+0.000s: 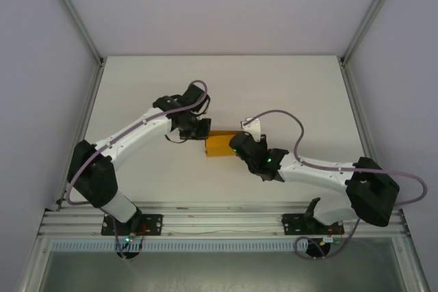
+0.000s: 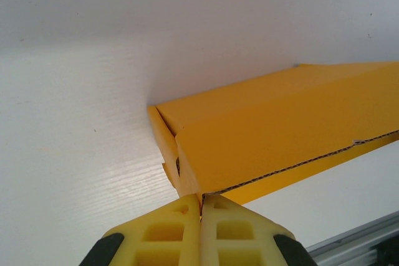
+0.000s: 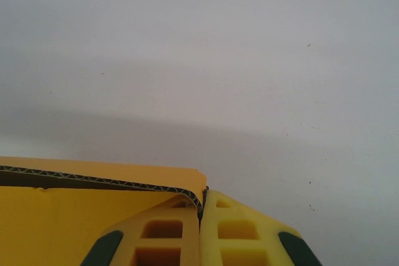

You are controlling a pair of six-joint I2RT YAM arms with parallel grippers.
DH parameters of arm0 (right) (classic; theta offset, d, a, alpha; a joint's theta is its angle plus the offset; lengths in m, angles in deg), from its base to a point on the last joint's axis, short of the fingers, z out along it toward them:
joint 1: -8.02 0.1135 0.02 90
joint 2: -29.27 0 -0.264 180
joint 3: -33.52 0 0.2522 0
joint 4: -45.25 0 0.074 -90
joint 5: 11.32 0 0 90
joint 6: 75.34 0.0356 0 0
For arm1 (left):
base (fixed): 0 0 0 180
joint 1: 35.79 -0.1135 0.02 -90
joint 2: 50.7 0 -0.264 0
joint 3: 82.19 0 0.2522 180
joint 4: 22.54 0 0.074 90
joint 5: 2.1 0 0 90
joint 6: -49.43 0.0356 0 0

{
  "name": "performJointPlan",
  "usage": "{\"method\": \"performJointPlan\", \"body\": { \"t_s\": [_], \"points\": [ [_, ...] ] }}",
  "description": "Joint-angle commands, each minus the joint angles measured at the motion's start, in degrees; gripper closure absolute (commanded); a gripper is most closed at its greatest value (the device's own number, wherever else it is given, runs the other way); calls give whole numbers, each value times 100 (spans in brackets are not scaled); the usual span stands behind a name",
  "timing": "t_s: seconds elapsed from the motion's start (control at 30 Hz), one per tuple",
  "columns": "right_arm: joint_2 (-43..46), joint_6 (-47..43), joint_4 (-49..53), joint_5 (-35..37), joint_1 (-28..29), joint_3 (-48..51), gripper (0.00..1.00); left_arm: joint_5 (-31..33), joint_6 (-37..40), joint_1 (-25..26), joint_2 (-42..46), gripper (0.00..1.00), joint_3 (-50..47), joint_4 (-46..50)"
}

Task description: Assemble paper box

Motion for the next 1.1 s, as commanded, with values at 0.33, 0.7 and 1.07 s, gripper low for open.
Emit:
{"method": "performJointPlan", "body": {
  "t_s": [0.33, 0.7, 1.07],
  "points": [
    [-206, 84, 691, -352, 58, 179, 100, -421, -157, -286, -215, 100, 495, 230],
    [-386, 69, 719, -341, 58, 150, 100, 326, 356, -265, -275, 74, 175, 366],
    [-365, 48, 770, -346, 54, 98, 100, 617, 686, -26, -259, 67, 43, 10]
  ]
}}
